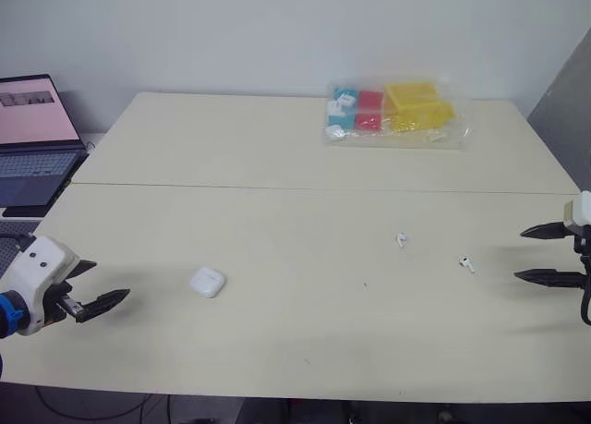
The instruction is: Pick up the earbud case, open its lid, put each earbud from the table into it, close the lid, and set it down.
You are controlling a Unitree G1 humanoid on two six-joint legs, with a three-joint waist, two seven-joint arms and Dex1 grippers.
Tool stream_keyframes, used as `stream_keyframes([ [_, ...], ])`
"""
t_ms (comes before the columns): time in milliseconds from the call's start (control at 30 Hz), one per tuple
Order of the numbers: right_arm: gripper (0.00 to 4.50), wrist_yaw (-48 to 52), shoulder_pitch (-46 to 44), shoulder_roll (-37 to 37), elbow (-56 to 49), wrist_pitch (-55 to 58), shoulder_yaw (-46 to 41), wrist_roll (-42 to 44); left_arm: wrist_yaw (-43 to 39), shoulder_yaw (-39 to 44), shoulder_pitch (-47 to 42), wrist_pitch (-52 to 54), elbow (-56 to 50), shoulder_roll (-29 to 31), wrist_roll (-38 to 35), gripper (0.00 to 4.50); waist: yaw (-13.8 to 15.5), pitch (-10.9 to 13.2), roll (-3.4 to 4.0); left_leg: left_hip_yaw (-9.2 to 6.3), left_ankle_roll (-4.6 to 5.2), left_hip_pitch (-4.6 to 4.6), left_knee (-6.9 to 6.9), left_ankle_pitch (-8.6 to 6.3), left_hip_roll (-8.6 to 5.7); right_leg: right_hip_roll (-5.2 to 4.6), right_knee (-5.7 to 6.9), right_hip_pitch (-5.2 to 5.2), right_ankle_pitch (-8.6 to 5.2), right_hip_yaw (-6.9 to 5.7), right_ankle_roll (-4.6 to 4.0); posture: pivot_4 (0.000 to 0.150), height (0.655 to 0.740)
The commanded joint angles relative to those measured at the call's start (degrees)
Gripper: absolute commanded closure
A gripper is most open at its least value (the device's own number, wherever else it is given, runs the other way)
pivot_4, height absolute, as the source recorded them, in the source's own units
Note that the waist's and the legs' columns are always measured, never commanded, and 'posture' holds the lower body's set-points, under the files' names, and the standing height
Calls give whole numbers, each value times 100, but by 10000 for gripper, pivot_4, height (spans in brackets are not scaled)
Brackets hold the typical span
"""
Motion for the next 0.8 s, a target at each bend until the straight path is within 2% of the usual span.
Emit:
stream_keyframes([
  [33, 223, 16, -23, -129, -130, -23, -252, 54, -109, 122, -9, 43, -85, 155, -75, 0, 0, 0, 0, 0, 0, 0, 0, 0, 0, 0, 0, 0, 0, 0, 0, 1500, 7400],
  [100, 223, 6, -35, -133, -117, -31, -256, 46, -99, 95, -25, 363, -99, 229, -99, 0, 0, 0, 0, 0, 0, 0, 0, 0, 0, 0, 0, 0, 0, 0, 0, 1500, 7400],
  [400, 223, -18, -30, -119, -130, -15, -288, 40, -377, 372, -441, 331, 144, 223, -496, 0, -4, 2, 3, 2, -1, 0, -1, 0, 1, 1, 0, -2, -1, -1, 0, 1500, 7400],
  [800, 223, 38, -142, -134, -289, 309, -329, 167, -704, 479, 79, 892, -593, 269, -780, 0, 2, 3, 4, 8, -3, -1, -2, -2, 4, 2, -1, -5, -2, 5, -1, 1500, 7400],
])
